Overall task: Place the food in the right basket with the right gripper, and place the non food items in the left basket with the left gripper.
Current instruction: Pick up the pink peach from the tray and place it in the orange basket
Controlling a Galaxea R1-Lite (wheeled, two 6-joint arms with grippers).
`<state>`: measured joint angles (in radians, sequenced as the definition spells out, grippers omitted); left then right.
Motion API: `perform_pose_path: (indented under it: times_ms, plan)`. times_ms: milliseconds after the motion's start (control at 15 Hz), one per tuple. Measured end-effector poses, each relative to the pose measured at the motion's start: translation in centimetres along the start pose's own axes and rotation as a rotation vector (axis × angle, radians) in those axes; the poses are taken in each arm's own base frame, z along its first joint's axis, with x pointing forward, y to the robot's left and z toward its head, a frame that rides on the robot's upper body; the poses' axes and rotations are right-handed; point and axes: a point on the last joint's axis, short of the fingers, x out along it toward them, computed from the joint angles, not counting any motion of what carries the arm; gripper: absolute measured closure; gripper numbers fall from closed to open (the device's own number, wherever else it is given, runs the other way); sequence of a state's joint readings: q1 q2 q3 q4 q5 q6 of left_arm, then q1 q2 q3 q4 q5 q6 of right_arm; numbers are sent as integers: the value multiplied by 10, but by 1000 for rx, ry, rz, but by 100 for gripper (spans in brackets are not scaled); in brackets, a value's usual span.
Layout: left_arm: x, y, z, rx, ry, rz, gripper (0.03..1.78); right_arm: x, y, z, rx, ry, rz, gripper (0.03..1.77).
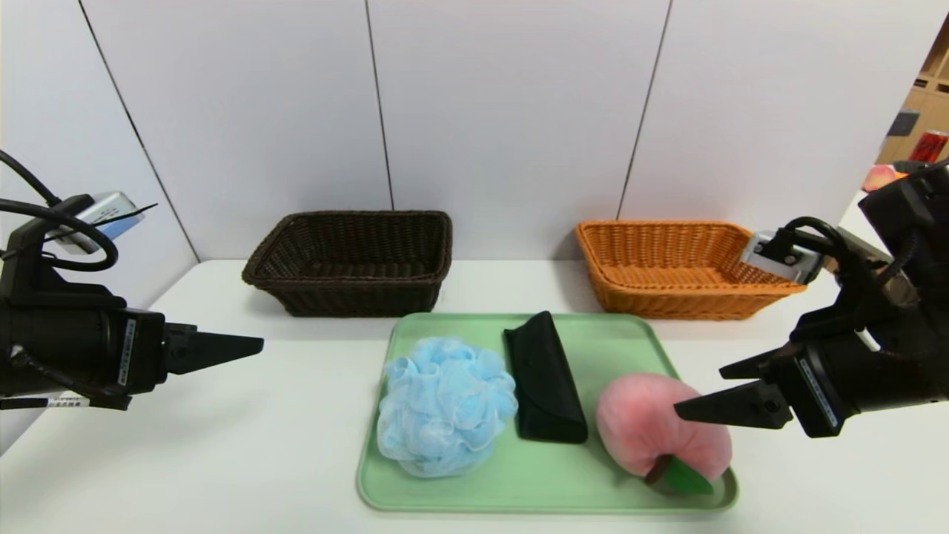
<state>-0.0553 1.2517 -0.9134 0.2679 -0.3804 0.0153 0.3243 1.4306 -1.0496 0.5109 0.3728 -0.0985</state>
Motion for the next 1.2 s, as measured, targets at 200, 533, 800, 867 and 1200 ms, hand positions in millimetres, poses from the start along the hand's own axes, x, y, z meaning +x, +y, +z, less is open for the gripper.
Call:
perform_pose_path:
  times_ms: [200, 533, 800, 867, 1200]
  plan:
    - [0, 0, -1, -1, 3, 1, 12, 8, -2, 3, -1, 22, 5, 10]
    - [1, 0, -5, -6, 14, 4, 12, 19, -2, -1, -137, 61, 14, 10]
    - [-1, 0, -6, -6, 9, 3, 12, 25, -6, -2, -273, 92, -14, 10]
    - [-1, -1, -6, -6, 8, 2, 12, 27, -8, -2, -304, 100, -19, 10]
    - [-4, -2, -6, -8, -1, 4, 12, 34, -17, -2, -417, 98, -32, 10]
